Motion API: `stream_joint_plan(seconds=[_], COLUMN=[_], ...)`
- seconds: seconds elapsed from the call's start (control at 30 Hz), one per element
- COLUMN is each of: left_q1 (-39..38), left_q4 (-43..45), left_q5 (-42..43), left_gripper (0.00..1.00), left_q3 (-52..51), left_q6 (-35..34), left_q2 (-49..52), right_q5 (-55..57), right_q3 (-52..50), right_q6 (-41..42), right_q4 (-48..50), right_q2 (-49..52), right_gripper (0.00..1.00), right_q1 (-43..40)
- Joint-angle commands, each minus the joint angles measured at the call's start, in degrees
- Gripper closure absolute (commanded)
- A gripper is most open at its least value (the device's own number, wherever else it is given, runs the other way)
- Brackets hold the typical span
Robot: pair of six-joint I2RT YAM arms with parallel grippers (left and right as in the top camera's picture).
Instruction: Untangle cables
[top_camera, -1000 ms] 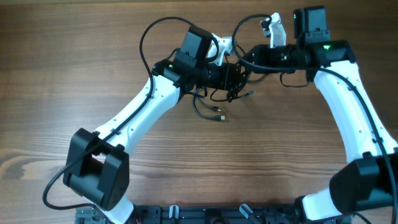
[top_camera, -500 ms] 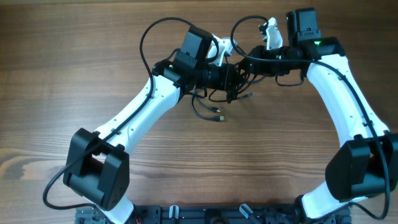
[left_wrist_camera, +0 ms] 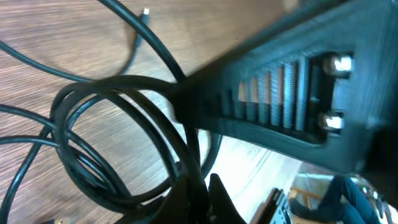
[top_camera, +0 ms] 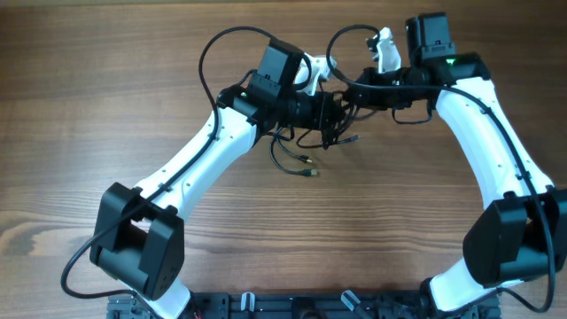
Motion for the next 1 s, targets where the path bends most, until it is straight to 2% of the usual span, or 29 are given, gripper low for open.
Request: stream_joint_plan(seconds=[0.0, 0.2, 0.37, 0.53, 0.77, 0.87, 0.97], left_q1=[1.49, 4.94, 8.02, 10.36, 11.61, 12.07, 12.37], left_q4=[-2.08, -3.54, -4.83, -8.15, -9.77, -9.77, -9.75], left_q5=[-8.83, -13.05, -13.51, -17.44, -21.9, -22.77, -22.91], left_gripper=[0.96, 0.96, 0.96, 0.96, 0.96, 0.96, 0.96], left_q3=[0.28, 0.28, 0.28, 0.28, 0.28, 0.28, 0.28], left_q6=[-5.79, -10.25, -10.21, -9.77, -6.69, -6.64, -5.57], left_q2=[-0.52, -0.52, -0.52, -0.52, -0.52, -0.52, -0.52], right_q5=[0.74, -1.86, -7.43, -11.21, -22.58, -22.34, -12.7], right_q3=[-0.15, -0.15, -0.15, -0.15, -0.15, -0.15, -0.15], right_q6=[-1.01, -2.91, -4.5, -4.42, -5.11, -5.05, -2.05], right_q4=[-1.01, -4.22, -6.29, -6.19, -6.23, -6.27, -6.25], right_q2=[-3.91, -11.3, -15.47, -18.1, -18.93, -18.93, -18.93], right_gripper=[0.96, 0.96, 0.96, 0.96, 0.96, 0.96, 0.96], right_q1=[-2.32, -6.19, -7.82, -10.01, -18.49, -22.45, -25.14])
